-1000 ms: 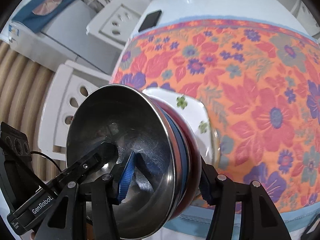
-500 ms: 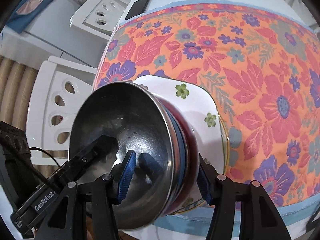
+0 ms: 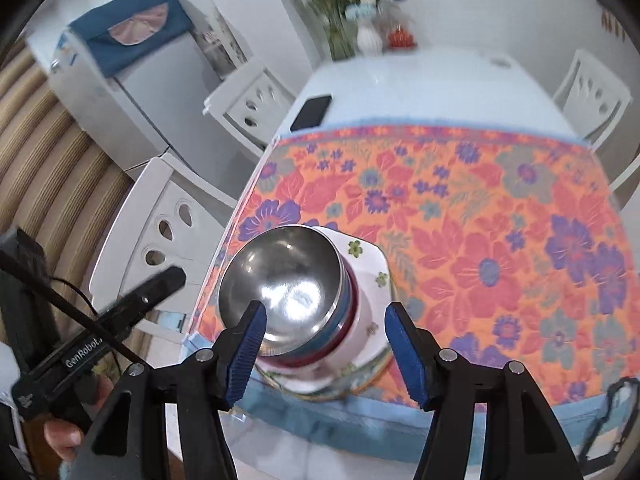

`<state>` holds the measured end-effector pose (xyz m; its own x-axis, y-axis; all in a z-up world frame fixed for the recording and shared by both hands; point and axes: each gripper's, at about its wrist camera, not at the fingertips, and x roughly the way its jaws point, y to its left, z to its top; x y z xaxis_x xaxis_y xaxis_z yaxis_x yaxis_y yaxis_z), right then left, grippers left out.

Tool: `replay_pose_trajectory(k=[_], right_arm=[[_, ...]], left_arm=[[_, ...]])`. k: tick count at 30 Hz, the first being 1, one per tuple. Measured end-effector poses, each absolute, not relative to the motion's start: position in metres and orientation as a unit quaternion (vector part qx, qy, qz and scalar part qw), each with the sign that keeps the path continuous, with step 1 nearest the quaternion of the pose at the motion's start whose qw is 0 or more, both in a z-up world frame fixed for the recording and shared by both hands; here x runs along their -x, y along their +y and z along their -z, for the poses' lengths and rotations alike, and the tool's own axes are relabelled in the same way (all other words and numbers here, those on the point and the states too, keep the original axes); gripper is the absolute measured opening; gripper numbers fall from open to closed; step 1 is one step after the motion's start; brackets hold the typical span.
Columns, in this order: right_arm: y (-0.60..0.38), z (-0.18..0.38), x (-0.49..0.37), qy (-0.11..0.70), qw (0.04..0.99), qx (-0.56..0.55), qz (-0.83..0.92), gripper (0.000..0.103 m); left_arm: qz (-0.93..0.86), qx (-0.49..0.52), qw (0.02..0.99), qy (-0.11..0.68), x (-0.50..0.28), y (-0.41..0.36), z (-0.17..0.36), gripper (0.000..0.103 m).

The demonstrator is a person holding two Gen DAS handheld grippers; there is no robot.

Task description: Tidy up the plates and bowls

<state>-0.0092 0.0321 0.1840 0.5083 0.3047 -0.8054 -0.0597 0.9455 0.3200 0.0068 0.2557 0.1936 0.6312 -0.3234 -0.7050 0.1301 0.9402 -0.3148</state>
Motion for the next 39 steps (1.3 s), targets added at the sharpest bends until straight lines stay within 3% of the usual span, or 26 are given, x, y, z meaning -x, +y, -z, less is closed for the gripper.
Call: replay_pose_trajectory(k=[12,16,19,25,39], right_arm=[[-0.003,-0.208,0.122,0.465,0.876,-0.1,-0.085,0.06],[-0.013,-0.209,0.143,0.461,0.878,-0.103,-0.079,0.062],[-0.016,-0.209,0.149,0.466,0.876,-0.107,-0.066,0.062],[-0.018,-0.202,0.141,0.493,0.866,-0.082,-0.01,0.069],[0.045,-0.195,0.1,0.505,0.86,-0.074,0.005,0.069]], left_arm=[[0.115,0.093,0.919,0.367,0.079,0.19,-0.236,0.042],[0.093,0.058,0.929,0.354,0.104,0.176,-0.242,0.051],[0.072,0.028,0.936,0.343,0.115,0.17,-0.247,0.062],[0.048,0.015,0.932,0.359,0.11,0.176,-0.243,0.063],[0.05,0.016,0.912,0.406,0.079,0.224,-0.218,0.071]])
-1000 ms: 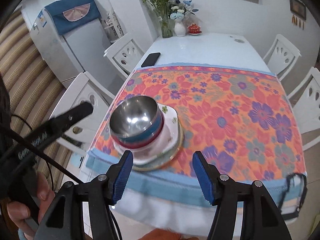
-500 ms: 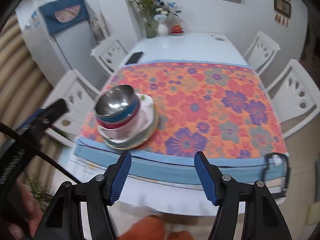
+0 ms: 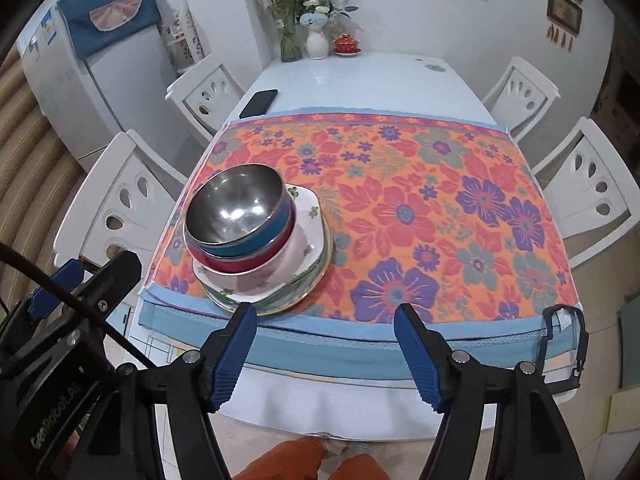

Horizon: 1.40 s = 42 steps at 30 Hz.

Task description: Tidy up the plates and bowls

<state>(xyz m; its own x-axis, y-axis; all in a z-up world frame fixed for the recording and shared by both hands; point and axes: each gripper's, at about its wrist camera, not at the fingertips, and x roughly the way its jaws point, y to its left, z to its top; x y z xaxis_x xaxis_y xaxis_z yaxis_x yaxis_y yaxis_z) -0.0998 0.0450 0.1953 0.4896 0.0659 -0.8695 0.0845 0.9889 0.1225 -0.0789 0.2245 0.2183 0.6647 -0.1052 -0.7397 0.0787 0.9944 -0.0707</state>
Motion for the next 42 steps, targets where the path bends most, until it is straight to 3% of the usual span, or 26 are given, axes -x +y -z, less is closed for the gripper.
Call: replay_pose_trajectory(k=[20,26,31,42], right_arm=[[0.071,-0.171,0.083,0.537,0.839,-0.082,0.036,0.069],[0.075,-0.169,0.079,0.536,0.839,-0.086,0.036,0.069],[0.082,-0.169,0.078,0.536,0.84,-0.081,0.034,0.069],[0.087,-0.165,0.079,0.542,0.835,-0.085,0.037,0.069]], left_arm=[[0.061,0.007,0.895,0.441,0.042,0.255,-0.197,0.071],[0.042,-0.013,0.905,0.424,0.043,0.258,-0.198,0.071],[0.014,-0.049,0.915,0.401,0.044,0.258,-0.2,0.078],[0.022,-0.045,0.911,0.408,0.043,0.267,-0.199,0.078]])
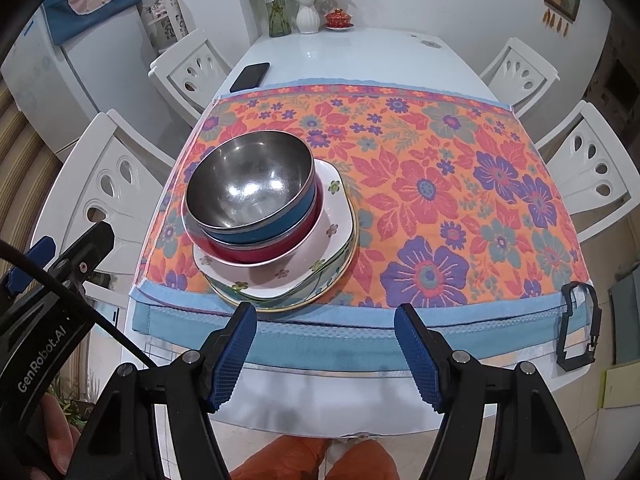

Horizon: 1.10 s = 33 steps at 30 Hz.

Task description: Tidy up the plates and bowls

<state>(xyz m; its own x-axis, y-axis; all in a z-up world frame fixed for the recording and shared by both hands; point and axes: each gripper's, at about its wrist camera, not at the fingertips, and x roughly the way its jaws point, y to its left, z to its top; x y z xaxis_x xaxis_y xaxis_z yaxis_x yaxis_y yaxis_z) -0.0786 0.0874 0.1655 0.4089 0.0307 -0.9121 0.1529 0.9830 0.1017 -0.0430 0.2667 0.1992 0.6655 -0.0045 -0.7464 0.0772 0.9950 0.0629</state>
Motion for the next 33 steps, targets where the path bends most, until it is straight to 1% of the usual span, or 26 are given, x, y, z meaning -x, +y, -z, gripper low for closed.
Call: replay_pose_trajectory(k=[13,33], right_arm=[[0.094,-0.163,0.08,0.544,0.834,-0.085,0.04,0.069],[0.082,-0.162,0.081,0.542,0.831,-0.104,0.066,0.069]], left_arm=[[0.031,-0.039,0.909,0.414,0.041,0.271,-0.197,0.078],[0.063,-0.069,0.907,0.41,0.034,0.247,-0.201,0.078]])
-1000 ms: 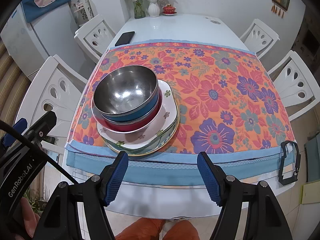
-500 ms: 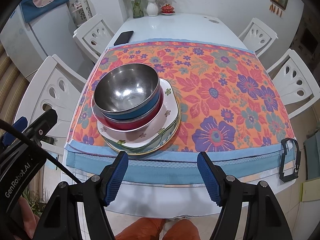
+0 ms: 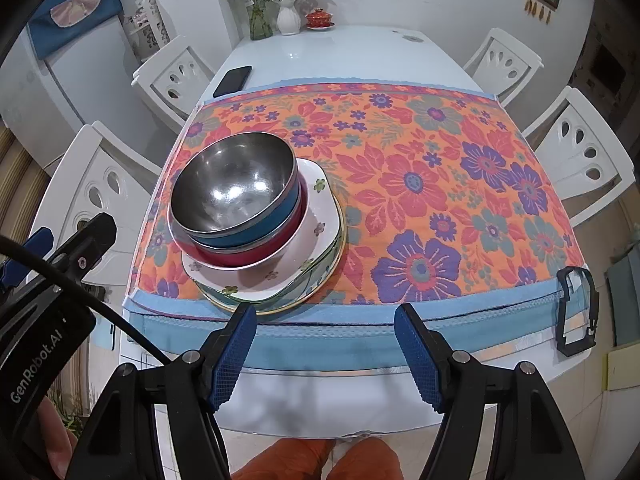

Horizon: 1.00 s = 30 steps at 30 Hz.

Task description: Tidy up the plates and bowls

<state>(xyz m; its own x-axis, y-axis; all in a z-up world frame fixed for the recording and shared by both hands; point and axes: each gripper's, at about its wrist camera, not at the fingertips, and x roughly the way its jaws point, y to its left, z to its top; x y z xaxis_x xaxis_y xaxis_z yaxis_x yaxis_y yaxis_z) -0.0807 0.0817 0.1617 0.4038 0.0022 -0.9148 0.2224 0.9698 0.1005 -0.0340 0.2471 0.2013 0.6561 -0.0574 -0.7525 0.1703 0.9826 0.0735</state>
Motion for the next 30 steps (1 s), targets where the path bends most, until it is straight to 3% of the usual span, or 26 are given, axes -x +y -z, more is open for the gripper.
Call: replay_pose_trajectory(k=[30], right_arm=[[0.091,-0.156,0.072,0.547,0.828,-0.101,0.066,0.069]], left_arm=[[0.062,-0.082,0.905,0.414,0.025,0.251,-0.198,0.078]])
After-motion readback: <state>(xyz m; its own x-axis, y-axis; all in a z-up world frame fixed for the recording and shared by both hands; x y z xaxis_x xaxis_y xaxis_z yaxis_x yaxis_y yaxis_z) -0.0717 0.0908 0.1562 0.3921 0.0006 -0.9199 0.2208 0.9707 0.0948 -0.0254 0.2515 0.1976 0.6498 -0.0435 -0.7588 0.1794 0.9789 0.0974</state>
